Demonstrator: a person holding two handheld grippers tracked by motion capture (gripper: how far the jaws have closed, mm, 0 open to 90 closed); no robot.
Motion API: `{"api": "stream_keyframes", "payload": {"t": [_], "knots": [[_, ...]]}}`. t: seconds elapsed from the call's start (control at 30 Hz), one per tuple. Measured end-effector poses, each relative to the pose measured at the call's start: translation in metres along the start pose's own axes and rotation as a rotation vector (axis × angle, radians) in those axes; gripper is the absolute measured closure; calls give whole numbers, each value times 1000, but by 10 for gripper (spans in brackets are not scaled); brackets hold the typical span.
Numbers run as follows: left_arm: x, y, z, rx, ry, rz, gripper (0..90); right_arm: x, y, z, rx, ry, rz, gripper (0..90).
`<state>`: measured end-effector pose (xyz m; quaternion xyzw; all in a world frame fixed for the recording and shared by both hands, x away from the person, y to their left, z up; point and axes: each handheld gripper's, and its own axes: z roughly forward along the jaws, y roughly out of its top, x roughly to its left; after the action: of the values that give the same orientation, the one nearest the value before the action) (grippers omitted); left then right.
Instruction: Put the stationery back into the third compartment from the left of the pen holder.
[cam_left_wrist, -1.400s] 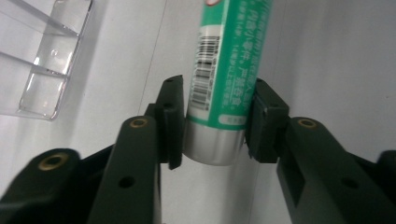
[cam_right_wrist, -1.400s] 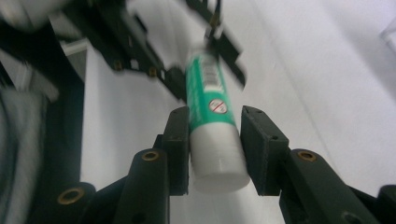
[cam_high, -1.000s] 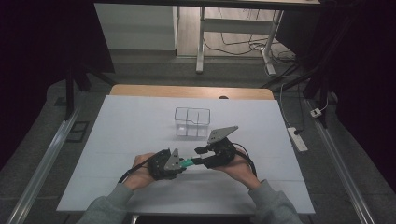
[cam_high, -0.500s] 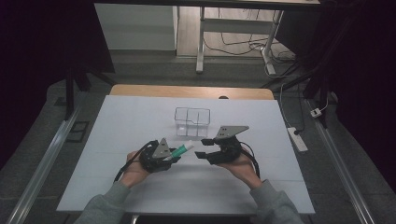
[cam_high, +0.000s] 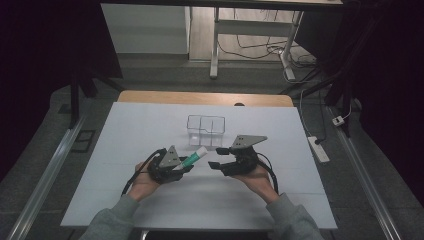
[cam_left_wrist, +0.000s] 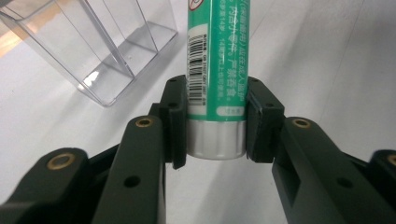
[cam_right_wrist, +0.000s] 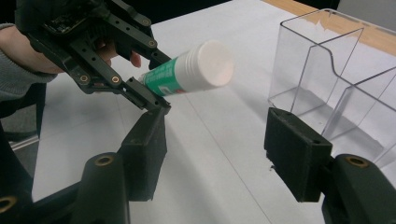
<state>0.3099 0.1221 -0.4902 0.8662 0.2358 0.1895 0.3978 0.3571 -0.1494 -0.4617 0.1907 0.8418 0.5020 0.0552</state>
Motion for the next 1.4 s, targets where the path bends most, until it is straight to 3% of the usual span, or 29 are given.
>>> {"api": "stream_keyframes", "payload": {"t": [0.1,0.4,0.7,0.83,0.97,1.17,1.27,1.4], "knots": [[-2,1,0,-16,-2,-3,650,0,-2,3,-4,14,16,381],[-17,8,5,-31,-37,38,649,6,-5,13,-37,58,35,376],[-23,9,12,-5,-45,52,647,11,-5,14,-72,61,17,472],[-25,8,15,8,-38,60,642,8,-4,12,-96,112,46,551],[-26,7,18,20,-35,66,629,10,-3,10,-112,154,40,621],[-23,6,17,10,-37,33,595,14,0,10,-107,160,12,644],[-20,4,16,6,-20,4,524,15,0,9,-91,112,-19,645],[-15,1,13,0,5,-52,431,12,0,5,-96,82,-19,645]]}}
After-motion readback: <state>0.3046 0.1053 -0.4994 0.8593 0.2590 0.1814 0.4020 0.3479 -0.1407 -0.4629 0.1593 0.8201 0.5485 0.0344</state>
